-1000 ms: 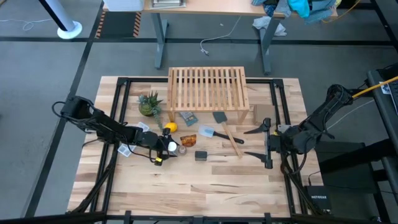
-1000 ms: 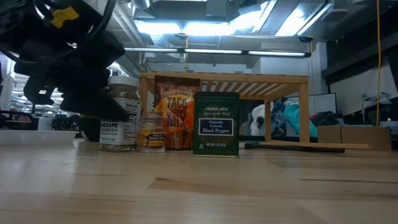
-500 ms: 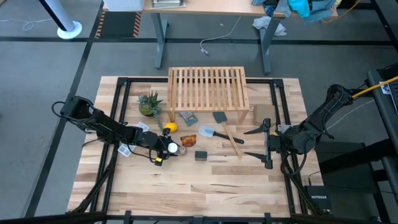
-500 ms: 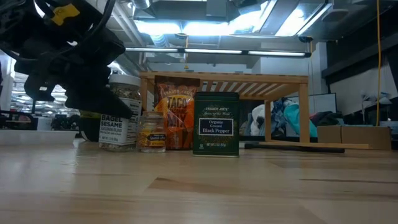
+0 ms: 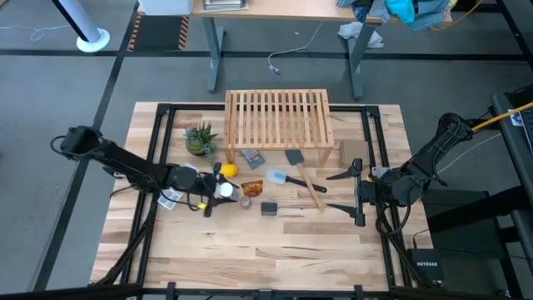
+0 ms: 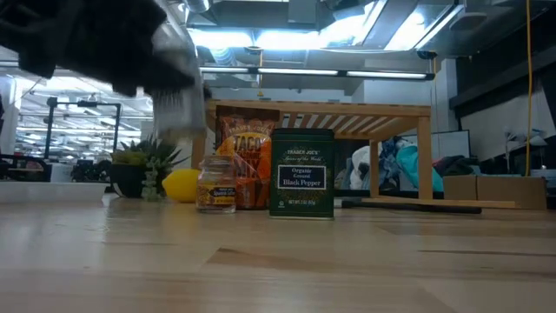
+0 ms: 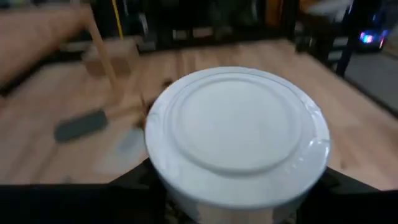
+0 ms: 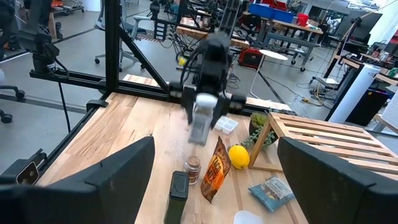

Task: Shelf spices
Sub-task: Put the white seasoning bottle on the shelf

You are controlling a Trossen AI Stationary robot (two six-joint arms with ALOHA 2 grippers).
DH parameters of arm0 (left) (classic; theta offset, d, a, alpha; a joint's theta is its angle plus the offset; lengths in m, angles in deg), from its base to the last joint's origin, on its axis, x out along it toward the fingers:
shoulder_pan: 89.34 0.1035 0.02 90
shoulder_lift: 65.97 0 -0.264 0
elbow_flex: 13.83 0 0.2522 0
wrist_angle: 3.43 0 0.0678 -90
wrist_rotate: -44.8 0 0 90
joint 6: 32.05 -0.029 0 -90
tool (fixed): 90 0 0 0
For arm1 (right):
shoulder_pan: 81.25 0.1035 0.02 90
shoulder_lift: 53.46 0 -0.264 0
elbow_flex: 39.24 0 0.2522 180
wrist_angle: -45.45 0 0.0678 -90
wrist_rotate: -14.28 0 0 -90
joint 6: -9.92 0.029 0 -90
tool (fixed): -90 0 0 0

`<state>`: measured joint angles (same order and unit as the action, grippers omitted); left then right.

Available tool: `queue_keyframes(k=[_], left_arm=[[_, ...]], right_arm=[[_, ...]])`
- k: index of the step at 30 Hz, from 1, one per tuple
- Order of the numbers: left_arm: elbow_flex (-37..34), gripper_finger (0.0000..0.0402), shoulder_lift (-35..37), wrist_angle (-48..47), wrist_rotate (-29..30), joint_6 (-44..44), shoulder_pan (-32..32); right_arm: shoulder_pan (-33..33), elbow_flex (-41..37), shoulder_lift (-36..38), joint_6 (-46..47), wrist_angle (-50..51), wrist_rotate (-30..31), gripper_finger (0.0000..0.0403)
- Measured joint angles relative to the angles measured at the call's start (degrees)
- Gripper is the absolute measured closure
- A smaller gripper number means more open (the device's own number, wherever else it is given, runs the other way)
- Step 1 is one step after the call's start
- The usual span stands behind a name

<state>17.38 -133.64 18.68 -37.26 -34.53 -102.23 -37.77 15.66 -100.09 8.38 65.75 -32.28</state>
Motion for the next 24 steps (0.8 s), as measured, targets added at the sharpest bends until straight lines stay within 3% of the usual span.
queue_keyframes(k=[4, 10, 13, 18, 24], left_arm=[[0.94, 0.0211, 7.66, -1.74, -0.05, -4.43, 1.51], [7.65, 0.0211, 14.95, -12.34, -0.04, -12.48, 6.00], [12.91, 0.0211, 15.18, -17.66, -0.33, -16.06, 8.81], [20.74, 0.0211, 13.37, -24.70, -6.18, -19.39, 14.86], [26.65, 0.0211, 10.78, -29.04, -14.78, -18.48, 24.96]], right_arm=[[0.02, 0.00, 0.00, -0.01, 0.00, 0.00, 0.0056], [0.00, 0.00, 0.00, -0.02, 0.07, 0.00, 0.0056], [0.00, 0.00, 0.00, -0.03, 0.77, 0.02, 0.0056], [0.00, -4.38, 0.00, 0.12, -0.48, 0.02, 0.0056], [0.00, -13.04, 0.15, -0.33, -11.03, 0.02, 0.0056]])
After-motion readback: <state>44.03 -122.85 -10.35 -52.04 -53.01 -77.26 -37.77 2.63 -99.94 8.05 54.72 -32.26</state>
